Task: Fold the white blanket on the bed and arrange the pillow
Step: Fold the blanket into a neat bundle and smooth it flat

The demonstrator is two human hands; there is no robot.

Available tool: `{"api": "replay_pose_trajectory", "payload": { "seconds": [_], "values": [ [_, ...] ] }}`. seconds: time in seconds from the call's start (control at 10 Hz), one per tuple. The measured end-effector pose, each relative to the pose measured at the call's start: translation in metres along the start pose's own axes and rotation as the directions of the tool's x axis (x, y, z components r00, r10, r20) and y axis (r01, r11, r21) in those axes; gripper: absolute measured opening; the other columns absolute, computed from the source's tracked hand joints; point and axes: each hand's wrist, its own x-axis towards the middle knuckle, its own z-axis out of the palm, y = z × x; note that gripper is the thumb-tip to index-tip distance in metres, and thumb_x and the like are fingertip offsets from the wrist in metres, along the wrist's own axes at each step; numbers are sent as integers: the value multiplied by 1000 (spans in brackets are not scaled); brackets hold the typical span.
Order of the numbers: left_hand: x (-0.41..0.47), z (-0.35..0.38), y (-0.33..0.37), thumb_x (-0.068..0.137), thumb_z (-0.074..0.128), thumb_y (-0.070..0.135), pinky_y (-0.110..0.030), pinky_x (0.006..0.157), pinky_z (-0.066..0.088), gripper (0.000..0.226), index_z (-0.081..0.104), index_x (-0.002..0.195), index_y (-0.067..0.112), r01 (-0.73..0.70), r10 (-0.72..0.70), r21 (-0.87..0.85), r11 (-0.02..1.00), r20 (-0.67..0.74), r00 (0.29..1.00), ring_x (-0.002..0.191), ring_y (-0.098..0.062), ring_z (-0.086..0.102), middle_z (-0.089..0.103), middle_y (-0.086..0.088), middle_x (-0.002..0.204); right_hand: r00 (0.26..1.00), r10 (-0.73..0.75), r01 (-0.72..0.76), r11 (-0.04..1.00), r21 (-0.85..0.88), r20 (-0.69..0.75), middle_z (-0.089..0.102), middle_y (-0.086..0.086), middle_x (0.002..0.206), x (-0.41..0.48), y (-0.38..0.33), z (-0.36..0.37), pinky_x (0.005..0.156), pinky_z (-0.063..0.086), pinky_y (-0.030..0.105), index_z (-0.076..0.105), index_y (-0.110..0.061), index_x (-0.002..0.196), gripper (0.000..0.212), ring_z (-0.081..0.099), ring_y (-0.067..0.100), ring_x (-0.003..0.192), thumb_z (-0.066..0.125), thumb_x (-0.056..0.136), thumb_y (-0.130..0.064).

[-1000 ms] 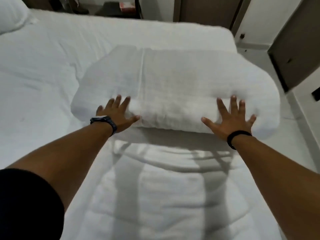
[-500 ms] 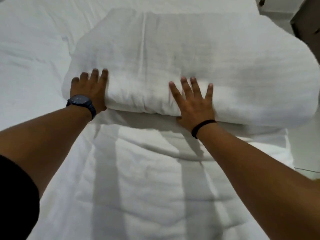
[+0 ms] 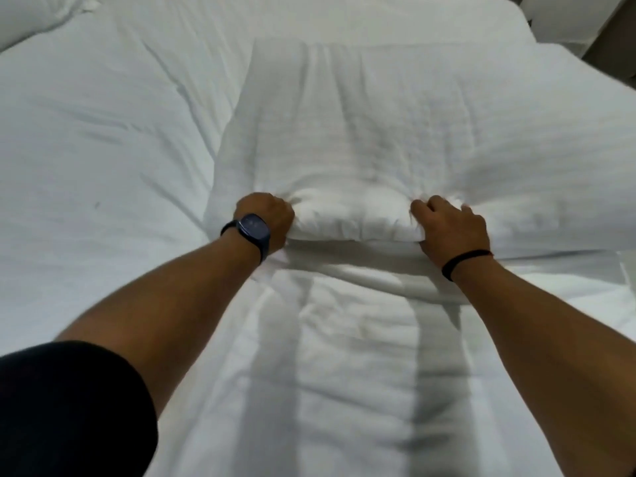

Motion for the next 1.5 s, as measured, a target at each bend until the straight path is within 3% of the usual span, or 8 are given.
{"api": "replay_pose_trajectory", "payload": {
  "seconds": [0.3, 0.6, 0.7, 0.8, 0.9, 1.0, 1.2, 1.5],
  "values": [
    [-111, -15, 70, 82, 62, 19, -34, 62, 45, 19, 71, 96, 11, -107, 109, -68, 992, 21, 994, 89, -31, 68, 72, -7, 96, 999, -2, 5, 999, 52, -48, 55, 16, 71, -87, 23, -34, 50, 25, 26, 61, -5, 88, 38, 25, 21, 51, 71, 57, 15],
    [-328, -70, 230, 85, 54, 7, -42, 81, 46, 25, 66, 106, 1, -212, 333, -420, 882, 239, 912, 104, -44, 61, 66, -21, 111, 992, -127, 127, 992, 17, -9, 64, 17, 79, -271, 65, -103, 38, 44, 33, 68, -8, 84, 50, 56, 37, 47, 80, 39, 9],
    [-367, -86, 285, 90, 59, 27, -39, 93, 47, 40, 61, 125, 8, -318, 591, -604, 731, 327, 737, 112, -36, 60, 62, -24, 118, 990, -138, 138, 990, 36, 15, 69, 25, 88, -323, 87, -110, 49, 55, 42, 71, -2, 83, 66, 67, 41, 65, 87, 20, 10],
    [-369, -112, 274, 87, 61, 42, -19, 64, 49, 35, 69, 71, 11, -217, 820, -843, -492, -532, 211, 72, -16, 68, 61, -16, 68, 983, 181, -185, 964, 193, 37, 59, 36, 113, -341, 103, -116, 77, 52, 55, 66, 5, 108, 55, 60, 50, 98, 77, 55, 17],
    [-321, -109, 283, 86, 44, 67, -39, 81, 50, 62, 68, 92, 10, -440, 438, -635, 635, -173, 882, 98, -36, 66, 69, -20, 101, 576, 786, -784, 452, 425, 226, 38, 28, 134, -327, 104, -116, 94, 40, 54, 41, -8, 131, 48, 44, 47, 115, 58, 86, -8],
    [-237, -124, 235, 82, 41, 76, -28, 68, 41, 59, 61, 73, 22, -178, 88, -656, 733, -168, 982, 88, -30, 67, 72, -5, 86, 198, 774, -797, -230, 558, 602, 41, 25, 137, -288, 103, -118, 98, 40, 49, 29, -12, 135, 72, 47, 44, 117, 62, 83, -50],
    [-76, -93, 111, 55, 45, 94, -47, 101, 44, 104, 50, 134, 25, 269, -326, -890, 368, 148, 934, 123, -35, 51, 50, -10, 139, 89, 726, -758, -395, 519, 682, 58, 13, 126, -255, 99, -78, 94, 45, 42, 48, -11, 132, 128, 57, 32, 102, 66, 32, -88],
    [40, -19, 72, 31, 69, 92, -53, 91, 52, 115, 62, 124, 25, 583, 187, -812, 1, 573, 798, 98, -36, 69, 70, -10, 115, -41, 809, -801, -377, 465, 586, 57, 10, 130, -251, 129, -26, 89, 46, 43, 51, -18, 131, 131, 57, 30, 95, 63, 25, -93]
  ]
}}
